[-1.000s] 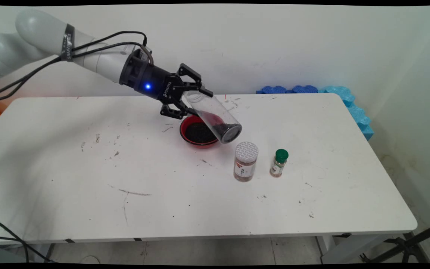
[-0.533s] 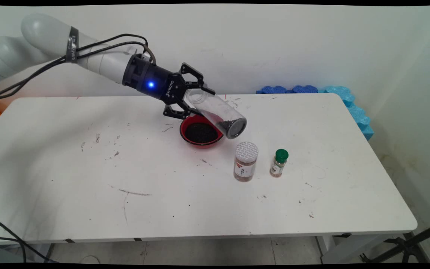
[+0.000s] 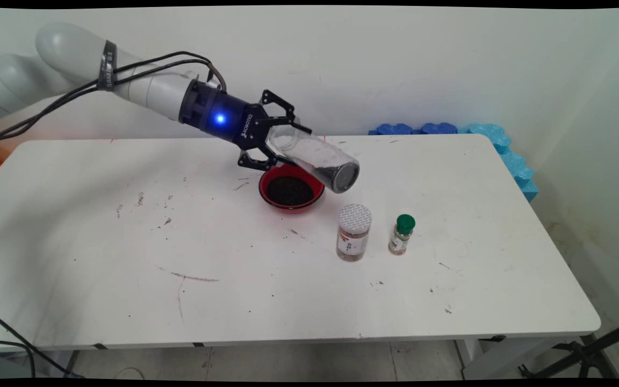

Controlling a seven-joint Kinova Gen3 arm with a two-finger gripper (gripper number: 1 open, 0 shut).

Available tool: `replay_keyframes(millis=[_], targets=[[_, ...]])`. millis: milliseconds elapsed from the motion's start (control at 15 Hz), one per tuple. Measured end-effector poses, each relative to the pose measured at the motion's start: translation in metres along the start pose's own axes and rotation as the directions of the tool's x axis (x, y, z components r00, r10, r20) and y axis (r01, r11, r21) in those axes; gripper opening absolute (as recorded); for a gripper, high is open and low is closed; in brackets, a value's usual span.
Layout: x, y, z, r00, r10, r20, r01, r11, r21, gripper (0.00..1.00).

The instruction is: Pour the black seasoning powder in the red bowl

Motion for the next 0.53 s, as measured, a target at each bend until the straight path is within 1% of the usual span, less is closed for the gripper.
replay_keyframes(millis=[333,533], targets=[[0.0019,0.0006,0.001,0.998,-0.067,0.014,0.067,0.998,-0.018,0.0],[0.0029,0.0007,0.001,0.993,-0.113,0.025,0.114,0.993,-0.031,0.0]])
